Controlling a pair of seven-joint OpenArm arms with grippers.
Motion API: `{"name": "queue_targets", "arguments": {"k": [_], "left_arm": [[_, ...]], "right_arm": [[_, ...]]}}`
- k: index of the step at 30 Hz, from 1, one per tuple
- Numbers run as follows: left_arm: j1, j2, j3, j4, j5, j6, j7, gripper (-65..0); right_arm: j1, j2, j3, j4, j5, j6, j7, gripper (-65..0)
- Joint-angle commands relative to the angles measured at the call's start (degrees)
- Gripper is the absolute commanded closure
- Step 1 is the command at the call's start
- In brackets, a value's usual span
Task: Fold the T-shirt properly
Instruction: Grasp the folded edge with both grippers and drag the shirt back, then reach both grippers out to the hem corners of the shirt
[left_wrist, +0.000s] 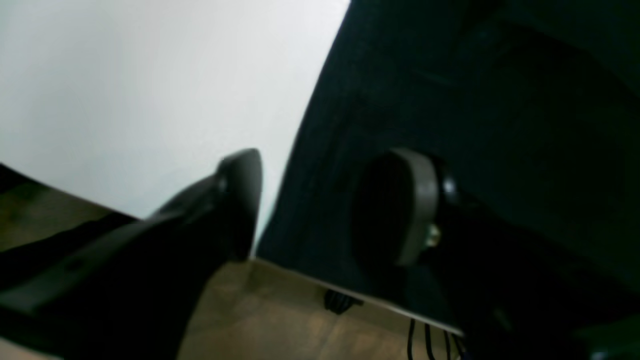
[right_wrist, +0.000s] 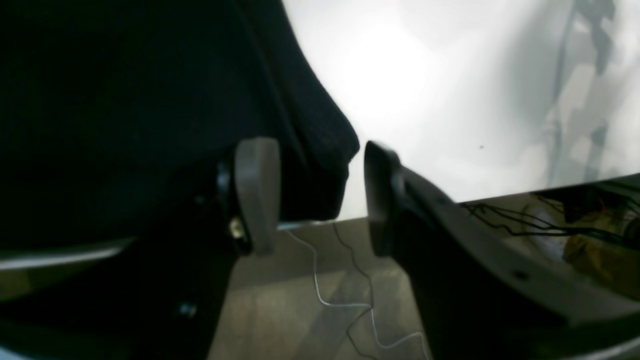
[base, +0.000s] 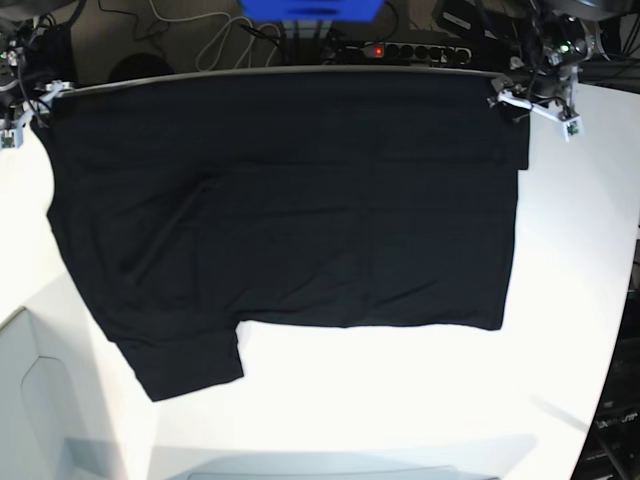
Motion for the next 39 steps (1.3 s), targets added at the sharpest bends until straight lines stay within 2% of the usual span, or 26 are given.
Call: {"name": "queue_targets", "arguments": {"k": [1, 8, 15, 19, 23, 27, 29, 31, 33, 39], "left_arm": [[0.08, -0.66, -0.43, 1.84, -0.25, 0.38, -0.56, -39.8], [-0.54, -0.74, -0.52, 6.50, 0.19, 0.64, -0.65, -40.3], [-8.19, -0.48, -5.00, 6.50, 0.28, 0.55, -0.65, -40.3], [-14.34, -0.74, -6.41, 6.14, 0.28, 0.55, -0.65, -40.3], [-20.93, -0.74, -6.32, 5.70, 0.36, 0.82, -0.65, -40.3], [-27.09, -0.66, -5.88, 1.92, 0.36, 0.73, -0.65, -40.3], [-30.08, -0.74, -5.88, -0.98, 0.36, 0.64, -0.65, -40.3], [-32.71, -0.92, -5.88, -3.88, 0.36, 0.55, -0.83, -40.3], [-35.18, -2.15, -5.53, -7.04, 0.36, 0.55, -1.00, -40.3], [-41.07, -6.72, 2.91, -17.33, 0.36, 0.99, -1.62, -40.3]], "right_arm": [[0.80, 1.29, 0.83, 1.17, 0.09, -0.64, 0.70, -28.4], [5.81, 1.12, 4.25, 1.17, 0.09, -0.64, 0.61, -28.4], [14.07, 1.29, 3.38, 1.08, 0.09, -0.64, 0.61, -28.5], [20.84, 1.56, -1.99, 0.73, 0.00, -0.64, 0.61, -28.5], [28.05, 2.96, -10.51, -1.03, 0.00, -0.64, 0.61, -28.6], [37.90, 4.64, -18.16, -9.38, -0.09, -0.64, 0.70, -28.6], [43.00, 5.34, -21.77, -15.63, -0.09, -2.97, 0.79, -28.6], [47.74, 5.87, -25.20, -22.39, 0.00, -5.79, 2.90, -28.6], [51.61, 5.95, -28.54, -29.52, 0.00, -7.02, 7.29, -28.6], [59.87, 7.18, -37.06, -50.97, -0.09, -14.23, 23.82, -28.7]]}}
